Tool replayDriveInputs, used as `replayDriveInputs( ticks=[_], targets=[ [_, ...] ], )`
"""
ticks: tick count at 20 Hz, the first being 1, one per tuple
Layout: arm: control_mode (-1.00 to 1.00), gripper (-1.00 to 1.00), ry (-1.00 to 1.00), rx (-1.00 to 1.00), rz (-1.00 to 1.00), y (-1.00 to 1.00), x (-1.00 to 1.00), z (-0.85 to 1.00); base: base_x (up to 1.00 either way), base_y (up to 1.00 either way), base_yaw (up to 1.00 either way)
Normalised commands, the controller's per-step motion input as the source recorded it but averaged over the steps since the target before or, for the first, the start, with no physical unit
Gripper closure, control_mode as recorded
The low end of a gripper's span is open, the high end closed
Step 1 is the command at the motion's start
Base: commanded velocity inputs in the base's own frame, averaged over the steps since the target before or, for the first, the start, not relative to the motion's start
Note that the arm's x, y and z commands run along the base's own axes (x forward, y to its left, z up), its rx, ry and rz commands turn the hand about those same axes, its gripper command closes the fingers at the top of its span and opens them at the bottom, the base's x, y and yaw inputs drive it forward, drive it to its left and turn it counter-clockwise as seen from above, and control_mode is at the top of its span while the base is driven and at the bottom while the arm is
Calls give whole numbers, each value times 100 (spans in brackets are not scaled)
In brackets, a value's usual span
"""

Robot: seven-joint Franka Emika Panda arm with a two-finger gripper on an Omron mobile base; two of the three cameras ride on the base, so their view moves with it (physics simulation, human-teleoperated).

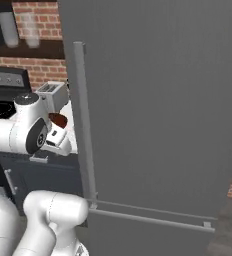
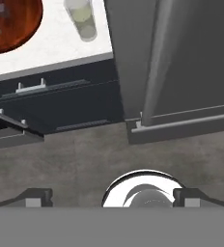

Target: Grab a lemon wedge from the fridge and one ice cube from the ice bowl, and put them in the glass of lemonade.

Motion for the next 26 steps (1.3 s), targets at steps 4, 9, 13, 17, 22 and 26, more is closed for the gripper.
replayDriveInputs(
  ticks=[4,9,13,17,22,26],
  targets=[
    [100,-100,0,0,0,0,0,0,9,100,-5],
    [100,-100,0,0,0,0,0,0,78,69,0],
    [100,-100,0,0,0,0,0,0,98,17,0],
    [100,-100,0,0,0,0,0,0,87,0,0],
    [-100,-100,25,0,-3,5,14,-60,6,0,-1],
    [-100,-100,44,0,-6,24,53,-100,0,0,0]
  ],
)
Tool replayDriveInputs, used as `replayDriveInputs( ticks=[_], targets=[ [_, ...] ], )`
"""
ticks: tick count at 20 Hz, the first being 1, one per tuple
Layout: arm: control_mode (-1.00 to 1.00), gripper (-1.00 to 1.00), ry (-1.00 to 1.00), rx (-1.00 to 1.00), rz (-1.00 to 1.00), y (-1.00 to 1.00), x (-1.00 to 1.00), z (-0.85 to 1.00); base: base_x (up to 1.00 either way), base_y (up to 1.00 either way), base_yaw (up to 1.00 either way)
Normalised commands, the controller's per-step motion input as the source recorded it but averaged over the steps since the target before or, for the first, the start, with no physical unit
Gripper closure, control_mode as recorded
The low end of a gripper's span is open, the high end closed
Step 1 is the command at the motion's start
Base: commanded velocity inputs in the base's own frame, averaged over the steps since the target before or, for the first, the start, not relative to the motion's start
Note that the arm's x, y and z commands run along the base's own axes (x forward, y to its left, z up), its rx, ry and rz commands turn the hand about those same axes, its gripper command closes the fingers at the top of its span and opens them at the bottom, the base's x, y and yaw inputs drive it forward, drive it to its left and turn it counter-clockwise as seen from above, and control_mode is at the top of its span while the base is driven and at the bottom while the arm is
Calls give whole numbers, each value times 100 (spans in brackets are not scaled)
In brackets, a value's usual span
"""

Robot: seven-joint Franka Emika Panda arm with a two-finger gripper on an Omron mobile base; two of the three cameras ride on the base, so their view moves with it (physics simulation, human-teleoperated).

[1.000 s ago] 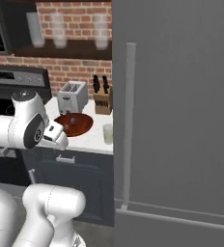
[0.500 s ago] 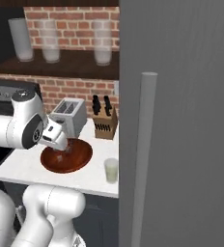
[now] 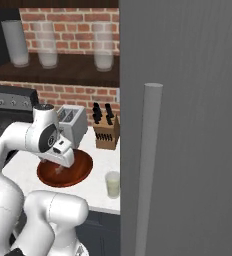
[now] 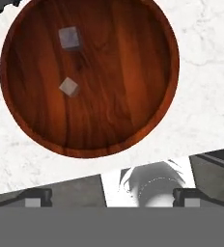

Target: Grab a lemon wedge from the fridge and one ice cube from the ice bowl, and put them in the glass of lemonade.

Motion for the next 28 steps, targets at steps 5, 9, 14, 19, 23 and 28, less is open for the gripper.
replayDriveInputs(
  ticks=[5,9,14,19,23,28],
  targets=[
    [-100,-100,36,-1,-3,50,47,-73,0,0,0],
    [-100,-100,3,-5,0,15,14,0,0,0,0],
    [-100,-100,0,-1,0,8,52,-9,0,0,0],
    [-100,-100,-1,0,0,0,57,-64,0,0,0],
    [-100,-100,-17,0,0,0,5,-49,0,0,0],
    [-100,-100,-11,0,8,6,0,-28,0,0,0]
  ],
)
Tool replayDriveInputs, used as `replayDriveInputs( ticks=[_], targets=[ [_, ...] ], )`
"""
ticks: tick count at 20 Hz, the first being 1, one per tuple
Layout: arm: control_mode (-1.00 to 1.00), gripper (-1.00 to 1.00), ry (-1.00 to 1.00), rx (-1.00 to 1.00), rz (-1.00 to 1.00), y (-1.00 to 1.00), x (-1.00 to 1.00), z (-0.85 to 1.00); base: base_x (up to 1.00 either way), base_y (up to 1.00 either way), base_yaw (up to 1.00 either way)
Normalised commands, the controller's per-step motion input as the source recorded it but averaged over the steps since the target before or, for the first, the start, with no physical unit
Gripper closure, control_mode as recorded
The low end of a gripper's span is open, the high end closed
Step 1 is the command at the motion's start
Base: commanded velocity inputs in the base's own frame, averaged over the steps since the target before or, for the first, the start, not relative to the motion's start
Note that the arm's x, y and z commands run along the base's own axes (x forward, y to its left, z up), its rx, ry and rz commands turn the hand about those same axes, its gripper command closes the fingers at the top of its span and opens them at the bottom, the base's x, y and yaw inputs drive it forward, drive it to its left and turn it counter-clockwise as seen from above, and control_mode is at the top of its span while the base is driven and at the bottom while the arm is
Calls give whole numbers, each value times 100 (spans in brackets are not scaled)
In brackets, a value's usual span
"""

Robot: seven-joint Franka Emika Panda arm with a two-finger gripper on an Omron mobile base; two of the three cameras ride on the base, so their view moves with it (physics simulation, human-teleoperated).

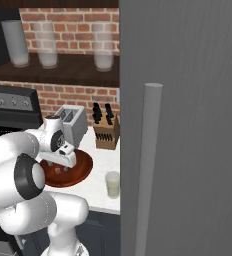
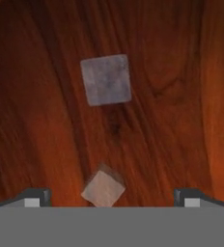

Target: Grab a lemon wedge from the fridge and one ice cube from the ice bowl, and put them in the glass of lemonade.

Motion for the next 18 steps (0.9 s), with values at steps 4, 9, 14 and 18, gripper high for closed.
replayDriveInputs(
  ticks=[4,9,14,18],
  targets=[
    [-100,-100,0,0,29,5,-2,-5,0,0,0],
    [-100,-100,2,0,22,0,-2,-2,0,0,0],
    [-100,-100,0,0,10,0,2,0,0,0,0],
    [-100,-100,0,0,3,0,0,0,0,0,0]
  ],
)
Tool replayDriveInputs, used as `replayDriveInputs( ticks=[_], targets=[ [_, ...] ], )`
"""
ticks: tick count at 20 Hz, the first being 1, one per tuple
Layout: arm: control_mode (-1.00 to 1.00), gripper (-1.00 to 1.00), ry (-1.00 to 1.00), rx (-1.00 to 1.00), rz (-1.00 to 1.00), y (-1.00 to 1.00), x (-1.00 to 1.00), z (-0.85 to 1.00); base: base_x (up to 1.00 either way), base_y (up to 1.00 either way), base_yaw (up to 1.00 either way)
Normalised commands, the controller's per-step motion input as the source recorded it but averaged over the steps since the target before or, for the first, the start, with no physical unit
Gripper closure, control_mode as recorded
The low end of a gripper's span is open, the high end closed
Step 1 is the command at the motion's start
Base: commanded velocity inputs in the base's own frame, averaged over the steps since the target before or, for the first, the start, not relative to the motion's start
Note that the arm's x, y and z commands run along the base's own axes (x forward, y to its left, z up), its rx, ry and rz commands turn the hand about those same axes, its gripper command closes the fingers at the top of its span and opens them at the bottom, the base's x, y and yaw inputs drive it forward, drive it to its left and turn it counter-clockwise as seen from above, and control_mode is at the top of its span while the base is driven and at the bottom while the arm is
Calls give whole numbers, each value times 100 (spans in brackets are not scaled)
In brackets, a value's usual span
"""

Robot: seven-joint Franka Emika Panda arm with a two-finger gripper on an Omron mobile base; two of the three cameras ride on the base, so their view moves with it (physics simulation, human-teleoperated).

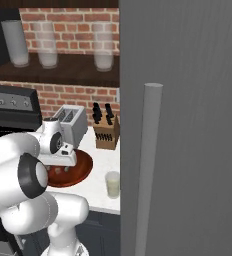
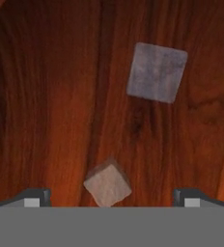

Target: Grab a lemon wedge from the fridge and one ice cube from the ice bowl, and put them in the glass of lemonade.

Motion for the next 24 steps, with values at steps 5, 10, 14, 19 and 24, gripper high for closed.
replayDriveInputs(
  ticks=[5,10,14,19,24],
  targets=[
    [-100,-100,0,0,3,0,0,0,0,0,0],
    [-100,-100,0,0,2,0,5,0,0,0,0],
    [-100,-100,0,0,0,-1,15,-11,0,0,0],
    [-100,-100,0,0,0,-2,0,-21,0,0,0],
    [-100,-100,-5,0,1,0,-16,-1,0,0,0]
  ],
)
